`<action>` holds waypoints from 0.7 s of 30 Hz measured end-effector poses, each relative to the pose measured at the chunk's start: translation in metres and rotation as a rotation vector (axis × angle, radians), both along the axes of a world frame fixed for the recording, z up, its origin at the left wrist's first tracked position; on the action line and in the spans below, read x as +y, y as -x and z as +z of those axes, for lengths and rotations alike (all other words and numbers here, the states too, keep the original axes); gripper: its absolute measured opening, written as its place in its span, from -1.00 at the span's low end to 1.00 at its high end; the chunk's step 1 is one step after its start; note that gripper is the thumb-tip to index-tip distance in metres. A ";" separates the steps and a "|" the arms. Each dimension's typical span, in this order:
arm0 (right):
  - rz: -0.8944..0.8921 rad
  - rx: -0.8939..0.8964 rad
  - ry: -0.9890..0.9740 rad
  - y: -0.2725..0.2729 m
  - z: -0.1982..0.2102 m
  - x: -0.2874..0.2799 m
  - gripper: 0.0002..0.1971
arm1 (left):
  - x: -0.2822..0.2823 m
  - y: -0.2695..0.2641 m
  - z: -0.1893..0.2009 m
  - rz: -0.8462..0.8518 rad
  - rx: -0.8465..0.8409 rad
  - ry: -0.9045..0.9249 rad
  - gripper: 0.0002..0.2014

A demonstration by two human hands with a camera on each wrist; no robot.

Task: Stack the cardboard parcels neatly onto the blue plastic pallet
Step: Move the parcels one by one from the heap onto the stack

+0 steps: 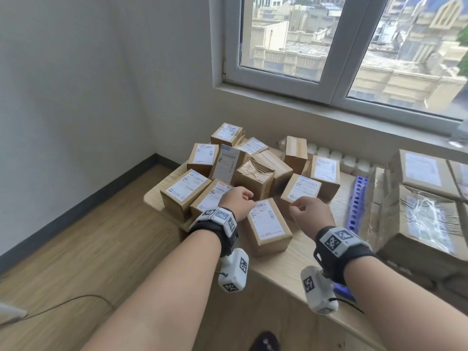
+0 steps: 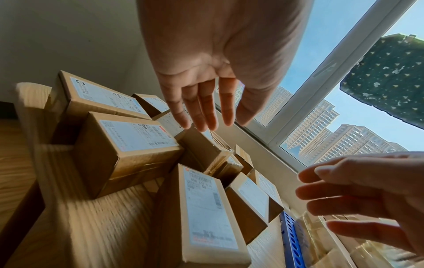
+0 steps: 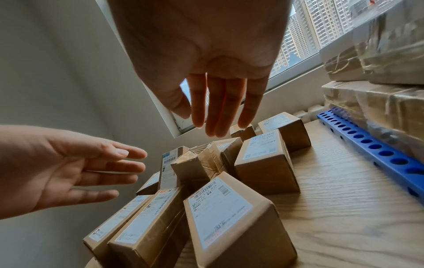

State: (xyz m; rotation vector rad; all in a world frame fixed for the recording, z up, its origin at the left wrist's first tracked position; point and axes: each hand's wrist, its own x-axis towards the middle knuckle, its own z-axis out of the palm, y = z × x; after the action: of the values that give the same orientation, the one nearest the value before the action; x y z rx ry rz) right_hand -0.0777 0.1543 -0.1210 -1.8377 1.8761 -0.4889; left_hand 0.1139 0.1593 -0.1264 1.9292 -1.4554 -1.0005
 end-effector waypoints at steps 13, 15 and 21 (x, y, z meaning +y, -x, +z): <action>0.090 -0.089 -0.042 -0.067 -0.016 -0.129 -0.77 | -0.119 -0.069 0.003 0.067 -0.058 -0.017 -0.65; 0.112 -0.046 -0.075 -0.069 -0.025 -0.151 -0.61 | -0.139 -0.075 -0.002 0.074 -0.056 -0.035 -0.66; 0.149 0.085 -0.171 -0.076 -0.057 -0.192 -0.13 | -0.179 -0.077 -0.032 0.028 -0.035 -0.096 -0.65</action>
State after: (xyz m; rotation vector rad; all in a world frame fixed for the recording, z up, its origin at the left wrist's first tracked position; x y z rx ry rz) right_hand -0.0019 -0.0377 -0.1776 -1.8916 1.7583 -0.1956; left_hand 0.1907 -0.0193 -0.1580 2.0390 -1.4190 -1.0466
